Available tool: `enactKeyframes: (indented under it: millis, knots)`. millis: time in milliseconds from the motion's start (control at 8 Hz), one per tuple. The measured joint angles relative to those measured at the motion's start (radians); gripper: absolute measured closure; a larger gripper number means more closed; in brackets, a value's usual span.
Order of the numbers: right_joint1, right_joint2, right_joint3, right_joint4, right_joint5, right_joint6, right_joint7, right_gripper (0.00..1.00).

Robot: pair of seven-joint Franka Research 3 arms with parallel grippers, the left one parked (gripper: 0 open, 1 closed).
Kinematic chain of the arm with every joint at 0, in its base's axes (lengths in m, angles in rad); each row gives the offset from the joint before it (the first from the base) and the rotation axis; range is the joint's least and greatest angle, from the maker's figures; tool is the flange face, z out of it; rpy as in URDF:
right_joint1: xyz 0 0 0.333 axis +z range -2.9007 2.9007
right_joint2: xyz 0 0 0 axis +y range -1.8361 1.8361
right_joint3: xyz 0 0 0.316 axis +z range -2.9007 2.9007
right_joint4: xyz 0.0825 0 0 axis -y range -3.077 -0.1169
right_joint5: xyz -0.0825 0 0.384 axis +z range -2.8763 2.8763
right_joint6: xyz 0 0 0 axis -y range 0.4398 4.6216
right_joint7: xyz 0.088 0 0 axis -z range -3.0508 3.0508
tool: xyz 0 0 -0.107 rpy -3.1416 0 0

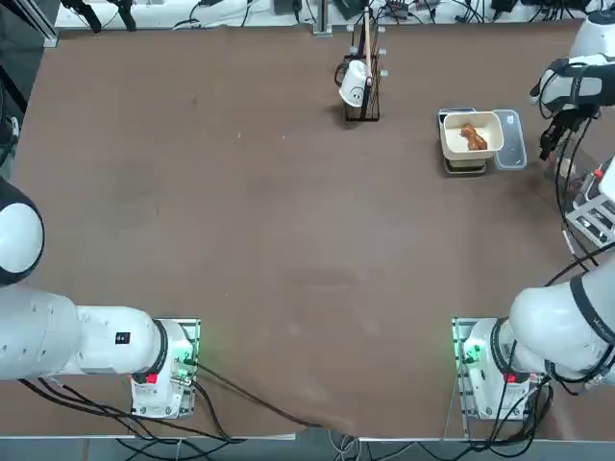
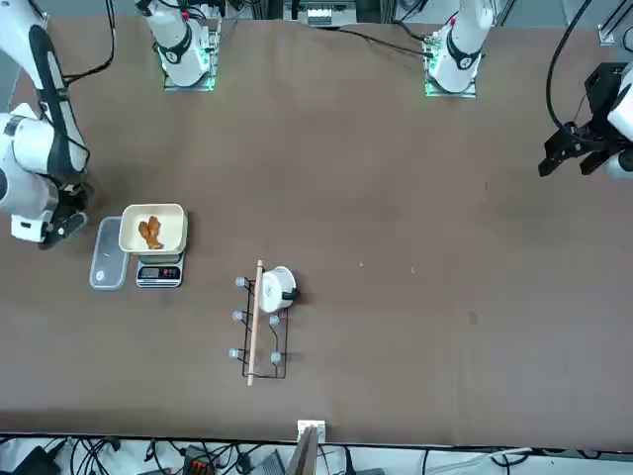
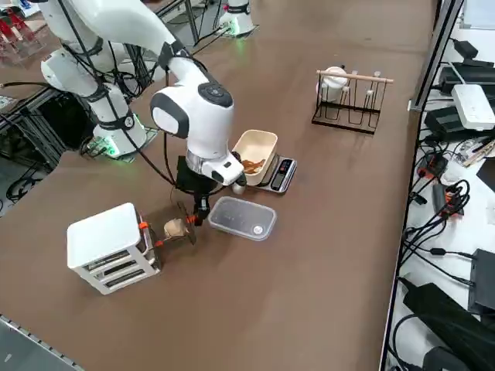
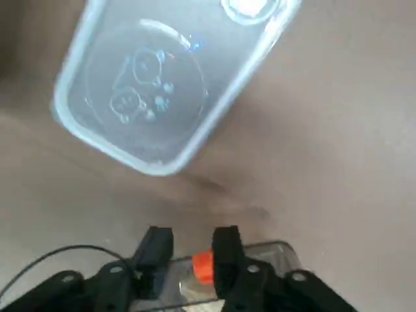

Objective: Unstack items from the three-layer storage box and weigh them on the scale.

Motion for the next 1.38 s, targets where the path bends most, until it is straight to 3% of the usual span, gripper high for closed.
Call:
enactKeyframes:
  millis: [250, 375, 750, 1000, 1375]
  knots:
    - [0.015, -0.017, 0.001, 0.046, 0.014, -0.071, -0.002, 0.19]
    - [0.014, -0.037, -0.002, 0.070, 0.014, -0.129, -0.019, 0.07]
    - [-0.067, -0.085, -0.020, 0.069, 0.015, -0.205, -0.121, 0.15]
    - [-0.135, -0.079, -0.023, 0.029, 0.015, -0.153, -0.158, 0.18]
    - [-0.140, -0.068, -0.017, -0.032, 0.019, -0.070, -0.148, 0.18]
